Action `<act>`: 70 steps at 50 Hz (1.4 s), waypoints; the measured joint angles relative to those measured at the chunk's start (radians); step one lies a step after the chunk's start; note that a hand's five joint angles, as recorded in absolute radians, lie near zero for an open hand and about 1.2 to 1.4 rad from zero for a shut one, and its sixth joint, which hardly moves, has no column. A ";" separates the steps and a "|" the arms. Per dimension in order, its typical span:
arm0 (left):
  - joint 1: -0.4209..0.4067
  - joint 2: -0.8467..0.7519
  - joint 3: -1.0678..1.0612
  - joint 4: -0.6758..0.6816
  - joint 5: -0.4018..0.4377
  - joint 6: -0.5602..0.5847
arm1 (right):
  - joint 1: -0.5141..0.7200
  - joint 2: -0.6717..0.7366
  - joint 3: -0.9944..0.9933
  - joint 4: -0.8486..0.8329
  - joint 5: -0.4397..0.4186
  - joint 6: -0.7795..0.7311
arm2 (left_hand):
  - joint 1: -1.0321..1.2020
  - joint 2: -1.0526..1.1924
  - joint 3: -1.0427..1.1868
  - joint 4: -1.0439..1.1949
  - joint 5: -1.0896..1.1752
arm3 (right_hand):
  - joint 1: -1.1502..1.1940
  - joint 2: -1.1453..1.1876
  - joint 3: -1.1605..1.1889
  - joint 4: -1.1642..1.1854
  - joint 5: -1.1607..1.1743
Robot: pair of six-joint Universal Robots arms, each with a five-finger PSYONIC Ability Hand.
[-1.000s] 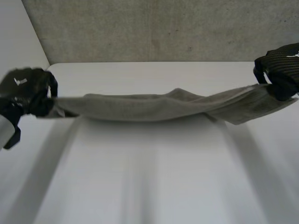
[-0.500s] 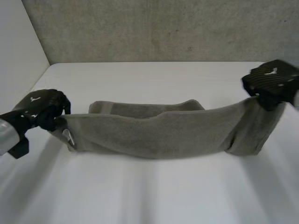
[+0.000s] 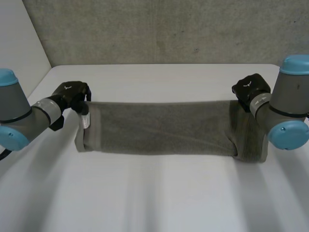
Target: Fold the towel.
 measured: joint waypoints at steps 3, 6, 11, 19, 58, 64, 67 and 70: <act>-0.009 -0.037 0.064 0.001 -0.016 0.000 | 0.004 0.024 -0.016 -0.050 0.010 0.001 | 0.000 0.000 0.000 0.000 0.000 | 0.000 0.000 0.000 0.000 0.000; -0.018 -0.064 0.109 0.002 -0.023 0.000 | 0.010 0.047 -0.032 -0.089 0.012 0.002 | 0.000 0.000 0.000 0.000 0.000 | 0.000 0.000 0.000 0.000 0.000; -0.030 -0.093 0.152 0.006 -0.026 0.000 | 0.018 0.079 -0.058 -0.138 0.011 0.002 | 0.000 0.000 0.000 0.000 0.000 | 0.000 0.000 0.000 0.000 0.000; -0.040 -0.146 0.209 0.010 -0.054 0.002 | 0.027 0.171 -0.145 -0.191 0.015 -0.008 | 0.000 0.000 0.000 0.000 0.000 | 0.000 0.000 0.000 0.000 0.000; -0.065 0.194 -0.034 -0.023 -0.082 -0.079 | 0.028 -0.147 -0.106 0.057 -0.006 0.119 | -1.028 -1.089 -1.082 -1.097 -1.073 | -1.108 -1.081 -1.100 -1.086 -1.110; -0.065 0.334 -0.270 -0.018 -0.085 -0.068 | 0.019 -0.290 0.152 0.134 -0.022 0.148 | -0.965 -1.022 -1.024 -1.042 -0.976 | -1.066 -1.056 -1.075 -1.071 -1.071; -0.067 0.368 -0.378 -0.015 -0.090 -0.045 | 0.014 -0.331 0.293 0.119 -0.032 0.150 | -0.926 -0.990 -0.989 -1.009 -0.942 | -1.040 -1.039 -1.051 -1.057 -1.034; -0.068 0.375 -0.449 -0.013 -0.098 -0.006 | 0.011 -0.350 0.395 0.083 -0.039 0.150 | -0.921 -0.985 -0.983 -1.004 -0.936 | -1.037 -1.039 -1.050 -1.056 -1.031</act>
